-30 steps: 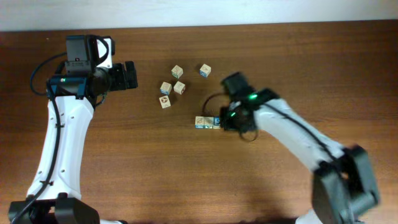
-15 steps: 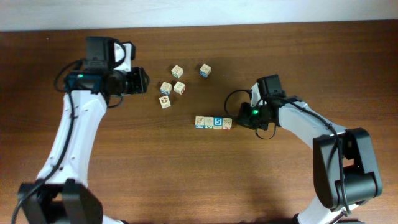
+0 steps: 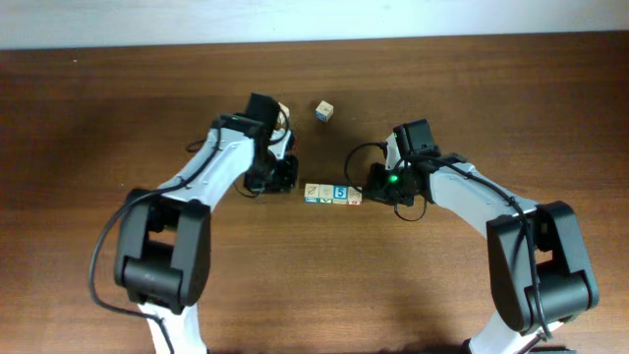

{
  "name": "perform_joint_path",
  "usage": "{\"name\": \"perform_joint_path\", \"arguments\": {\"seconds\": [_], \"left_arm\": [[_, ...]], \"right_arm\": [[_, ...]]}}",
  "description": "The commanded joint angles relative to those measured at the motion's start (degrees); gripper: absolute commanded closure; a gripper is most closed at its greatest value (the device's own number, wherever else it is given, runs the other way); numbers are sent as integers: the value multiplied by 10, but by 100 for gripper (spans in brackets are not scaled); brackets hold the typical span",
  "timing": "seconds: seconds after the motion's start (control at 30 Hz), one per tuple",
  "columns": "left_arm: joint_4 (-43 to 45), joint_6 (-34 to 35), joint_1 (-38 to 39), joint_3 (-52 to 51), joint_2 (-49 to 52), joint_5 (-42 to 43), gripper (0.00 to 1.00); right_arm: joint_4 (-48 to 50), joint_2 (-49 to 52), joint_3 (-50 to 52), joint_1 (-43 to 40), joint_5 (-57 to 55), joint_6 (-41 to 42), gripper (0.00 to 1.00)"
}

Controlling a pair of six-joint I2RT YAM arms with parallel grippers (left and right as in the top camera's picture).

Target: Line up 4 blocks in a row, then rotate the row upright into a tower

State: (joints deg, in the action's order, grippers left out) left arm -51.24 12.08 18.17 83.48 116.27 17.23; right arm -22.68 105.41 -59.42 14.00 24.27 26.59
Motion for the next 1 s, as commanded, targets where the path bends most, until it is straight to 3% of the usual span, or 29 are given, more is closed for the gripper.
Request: {"name": "perform_joint_path", "arguments": {"seconds": [0.0,0.17,0.77,0.97], "left_arm": [[23,39,18,-2,18,17,100],[67,79,27,-2,20,0,100],[54,37,57,-10,20,-9,100],[53,37,57,-10,20,-16,100]], "right_arm": [[0,8,2,2,-6,-2,93],[-1,8,2,2,-6,-2,93],[-5,8,2,2,-7,-2,94],[-31,7,2,-47,41,-43,96]]}}
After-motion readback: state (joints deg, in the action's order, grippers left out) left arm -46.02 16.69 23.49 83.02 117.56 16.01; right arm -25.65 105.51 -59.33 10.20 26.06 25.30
